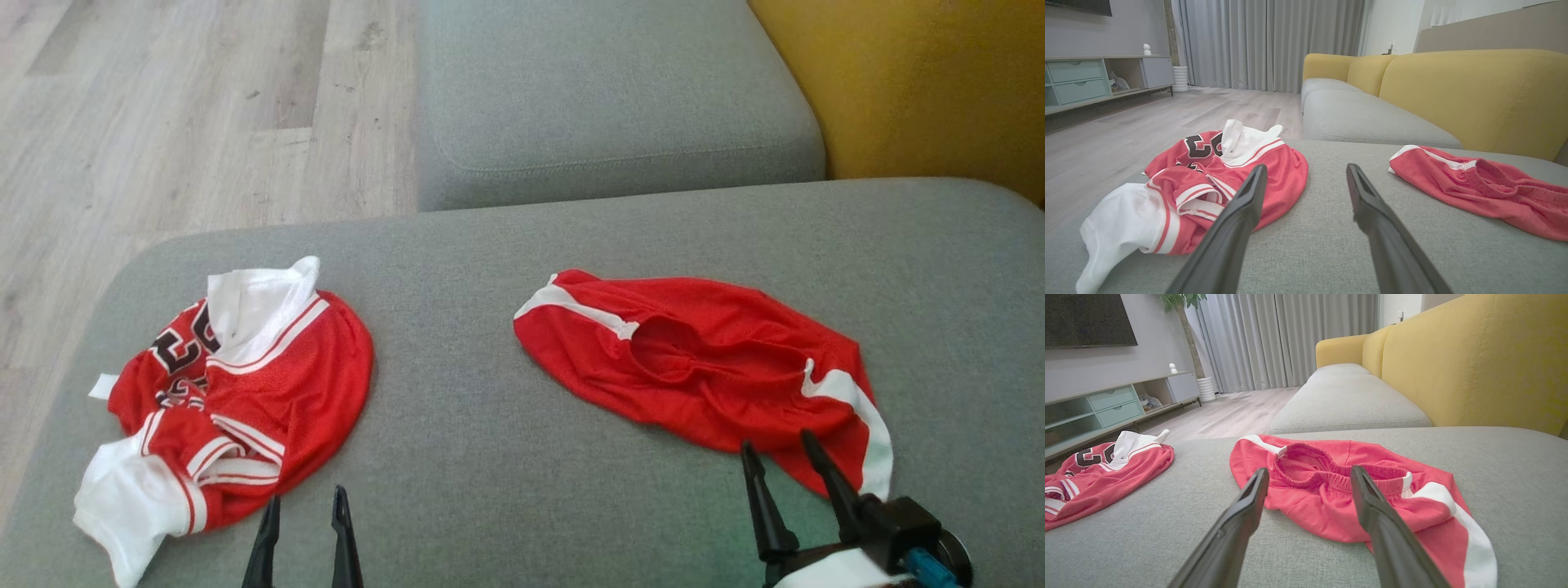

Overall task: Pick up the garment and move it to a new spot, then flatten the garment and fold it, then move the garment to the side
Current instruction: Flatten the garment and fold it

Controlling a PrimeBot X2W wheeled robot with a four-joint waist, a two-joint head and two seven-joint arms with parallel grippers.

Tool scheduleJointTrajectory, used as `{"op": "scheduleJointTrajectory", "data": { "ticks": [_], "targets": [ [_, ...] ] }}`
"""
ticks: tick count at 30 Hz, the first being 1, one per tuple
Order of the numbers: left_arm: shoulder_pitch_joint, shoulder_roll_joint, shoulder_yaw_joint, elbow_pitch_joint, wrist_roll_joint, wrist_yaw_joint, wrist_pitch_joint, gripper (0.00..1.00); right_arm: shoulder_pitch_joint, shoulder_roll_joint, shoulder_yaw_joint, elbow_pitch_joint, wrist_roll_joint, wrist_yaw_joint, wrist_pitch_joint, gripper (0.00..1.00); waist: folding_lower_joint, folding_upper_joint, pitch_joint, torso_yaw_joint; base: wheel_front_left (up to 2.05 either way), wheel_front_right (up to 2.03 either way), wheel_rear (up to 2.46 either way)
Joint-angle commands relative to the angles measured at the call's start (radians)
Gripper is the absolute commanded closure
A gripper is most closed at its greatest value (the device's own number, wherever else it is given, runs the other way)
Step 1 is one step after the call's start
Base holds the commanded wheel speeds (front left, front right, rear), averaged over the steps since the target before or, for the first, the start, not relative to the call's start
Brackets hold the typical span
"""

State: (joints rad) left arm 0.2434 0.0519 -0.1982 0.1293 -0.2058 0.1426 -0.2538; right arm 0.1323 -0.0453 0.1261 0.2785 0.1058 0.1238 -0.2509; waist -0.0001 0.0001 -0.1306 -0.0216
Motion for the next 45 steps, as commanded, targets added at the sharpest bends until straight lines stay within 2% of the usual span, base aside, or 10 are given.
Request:
{"op": "scheduleJointTrajectory", "data": {
  "ticks": [1, 11, 18, 23, 29, 38, 43, 45],
  "targets": [
    [-0.03, -0.002, 0.024, -0.023, 0.013, 0.008, -0.008, 0.0, -0.03, -0.005, 0.026, -0.028, 0.003, 0.007, -0.011, 0.0, 0.0001, -0.0001, -0.004, 0.006, 0.0, 0.0, 0.0],
    [-0.028, -0.002, 0.027, -0.012, 0.028, 0.005, -0.008, 0.0, -0.023, -0.005, 0.033, -0.022, 0.004, 0.007, -0.011, 0.0, 0.0001, -0.0001, -0.007, 0.011, 0.0, 0.0, 0.0],
    [-0.064, -0.002, -0.007, 0.041, 0.011, -0.006, -0.008, 0.0, -0.028, -0.005, 0.032, -0.017, -0.002, 0.007, -0.011, 0.0, 0.0001, -0.0001, 0.019, -0.033, 0.0, 0.0, 0.0],
    [-0.193, -0.002, -0.104, 0.125, -0.026, -0.031, -0.008, 0.0, -0.062, -0.005, 0.014, -0.023, -0.014, 0.007, -0.011, 0.0, 0.0001, -0.0001, 0.081, -0.122, 0.0, 0.0, 0.0],
    [-0.434, -0.002, -0.259, 0.265, -0.085, -0.064, 0.002, 0.0, -0.115, -0.005, 0.022, -0.044, -0.011, 0.007, -0.011, 0.0, 0.0001, -0.0001, 0.195, -0.271, 0.0, 0.0, 0.0],
    [-0.815, -0.002, -0.51, 0.416, -0.141, -0.116, 0.158, 0.0, -0.198, -0.005, 0.064, -0.1, 0.058, 0.007, -0.011, 0.0, 0.0001, -0.0001, 0.383, -0.468, 0.0, 0.0, 0.0],
    [-0.947, -0.002, -0.637, 0.461, -0.208, -0.135, 0.243, 0.0, -0.227, -0.005, 0.081, -0.12, 0.095, 0.007, -0.011, 0.0, 0.0001, -0.0001, 0.46, -0.538, 0.0, 0.0, 0.0],
    [-0.984, -0.002, -0.678, 0.462, -0.252, -0.142, 0.254, 0.0, -0.23, -0.005, 0.074, -0.126, 0.107, 0.007, -0.011, 0.0, 0.0001, -0.0001, 0.481, -0.545, 0.0, 0.0, 0.0]
  ]
}}
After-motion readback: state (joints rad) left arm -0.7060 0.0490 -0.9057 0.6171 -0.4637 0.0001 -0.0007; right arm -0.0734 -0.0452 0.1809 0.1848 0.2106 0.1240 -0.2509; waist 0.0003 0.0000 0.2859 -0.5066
